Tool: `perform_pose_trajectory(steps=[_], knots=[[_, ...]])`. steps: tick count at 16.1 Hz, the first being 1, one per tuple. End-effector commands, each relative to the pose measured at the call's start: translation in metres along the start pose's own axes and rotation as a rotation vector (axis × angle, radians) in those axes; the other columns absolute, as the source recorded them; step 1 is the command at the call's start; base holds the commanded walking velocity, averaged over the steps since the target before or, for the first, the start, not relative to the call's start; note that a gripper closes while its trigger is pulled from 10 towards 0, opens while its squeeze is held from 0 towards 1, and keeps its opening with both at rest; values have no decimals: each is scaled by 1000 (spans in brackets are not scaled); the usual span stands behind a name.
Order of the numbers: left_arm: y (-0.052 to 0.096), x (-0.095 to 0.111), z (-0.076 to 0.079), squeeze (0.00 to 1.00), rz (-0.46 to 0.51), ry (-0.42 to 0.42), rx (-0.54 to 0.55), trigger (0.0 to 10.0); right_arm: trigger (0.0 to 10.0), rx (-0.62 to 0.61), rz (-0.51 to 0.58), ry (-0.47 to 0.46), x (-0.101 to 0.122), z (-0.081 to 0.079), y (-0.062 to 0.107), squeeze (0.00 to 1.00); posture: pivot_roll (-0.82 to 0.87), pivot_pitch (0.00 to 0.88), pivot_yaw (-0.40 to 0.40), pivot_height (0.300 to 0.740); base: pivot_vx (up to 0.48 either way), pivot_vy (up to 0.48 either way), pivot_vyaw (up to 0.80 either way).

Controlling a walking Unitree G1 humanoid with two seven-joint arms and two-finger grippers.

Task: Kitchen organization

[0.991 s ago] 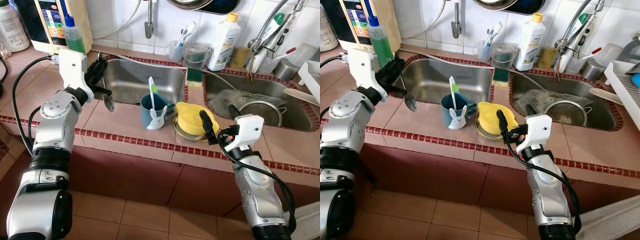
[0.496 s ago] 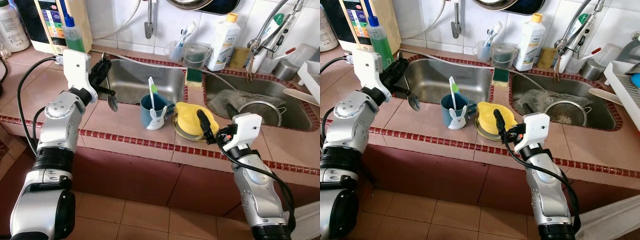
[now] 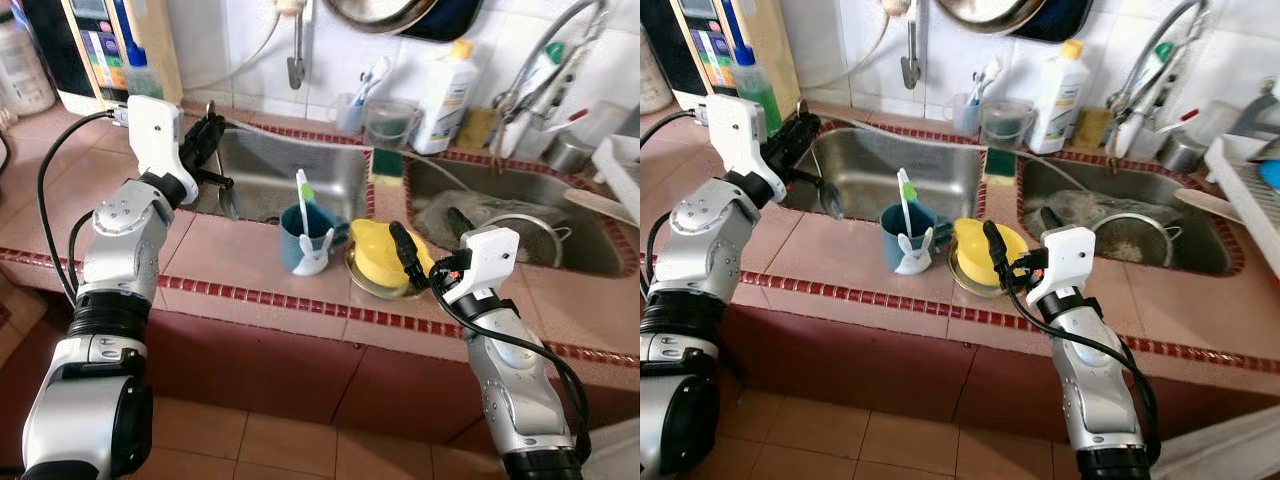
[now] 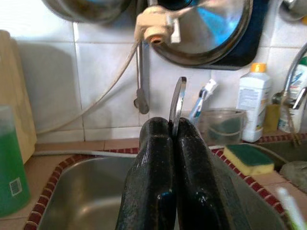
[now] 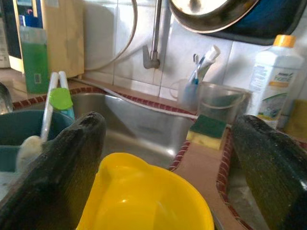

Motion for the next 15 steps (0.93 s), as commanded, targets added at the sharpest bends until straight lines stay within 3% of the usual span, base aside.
perform_pose_trajectory(steps=[1, 15], knots=[[-5, 6, 5, 0, 13, -13, -27, 10000, 10000, -1, 18, 8, 6, 2, -1, 0, -34, 0, -57, 740, 307, 0, 0], [-7, 8, 7, 0, 15, -8, -38, 10000, 10000, -1, 17, 8, 6, 1, -1, 0, -36, 0, -51, 740, 307, 0, 0]])
Point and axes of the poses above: a point about 5 cm out from each wrist's last joint towards the gripper, its own y axis pointing back from the gripper into the wrist, its own x axis along the axis of the wrist's last joint, z = x × y, the point moved 2 cm from there along -y, pointing out of the wrist towards the gripper, and after that the axes turned 9 degrees about y, right-handed, at the moved point
